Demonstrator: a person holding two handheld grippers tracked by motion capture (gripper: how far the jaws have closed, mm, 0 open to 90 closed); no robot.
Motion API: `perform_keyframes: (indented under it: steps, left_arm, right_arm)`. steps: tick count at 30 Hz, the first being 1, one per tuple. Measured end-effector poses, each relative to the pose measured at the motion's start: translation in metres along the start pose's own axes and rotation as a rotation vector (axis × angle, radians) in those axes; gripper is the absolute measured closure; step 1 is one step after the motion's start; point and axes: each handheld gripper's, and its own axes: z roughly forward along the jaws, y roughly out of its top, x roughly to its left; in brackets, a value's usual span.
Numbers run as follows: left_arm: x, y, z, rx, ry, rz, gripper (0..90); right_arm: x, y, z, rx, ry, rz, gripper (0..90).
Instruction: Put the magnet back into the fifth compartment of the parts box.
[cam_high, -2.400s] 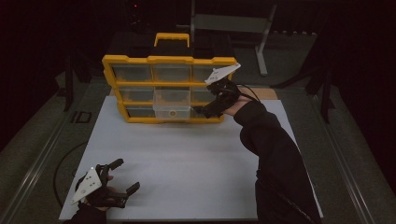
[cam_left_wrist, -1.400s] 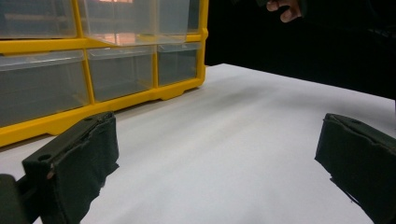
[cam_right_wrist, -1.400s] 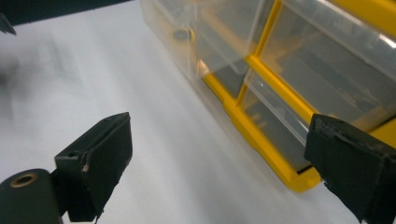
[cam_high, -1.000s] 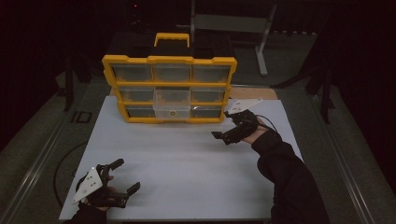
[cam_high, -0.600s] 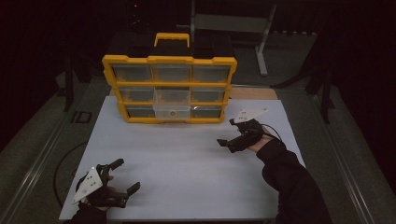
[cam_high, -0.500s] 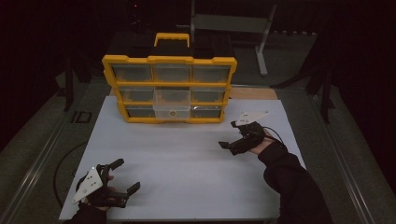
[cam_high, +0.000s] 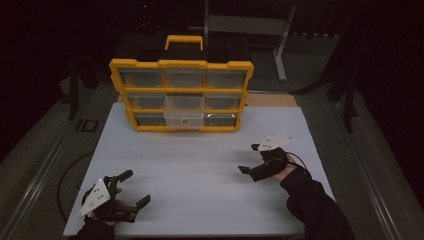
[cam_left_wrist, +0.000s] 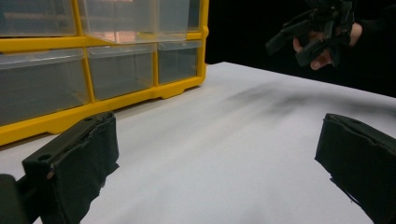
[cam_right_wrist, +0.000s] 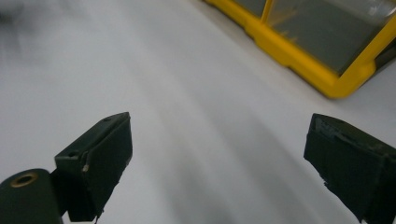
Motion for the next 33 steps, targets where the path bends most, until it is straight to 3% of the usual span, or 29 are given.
perform_keyframes:
  steps: [13, 33]
  left_arm:
    - [0.000, 0.000, 0.000, 0.000, 0.000, 0.000, 0.1]
    - [0.000, 0.000, 0.000, -0.001, -0.001, 0.002, 0.0]
  right_arm:
    - [0.010, -0.035, 0.000, -0.017, 0.005, 0.042, 7.9]
    - [0.024, -0.069, -0.016, -0.076, -0.065, 0.070, 7.9]
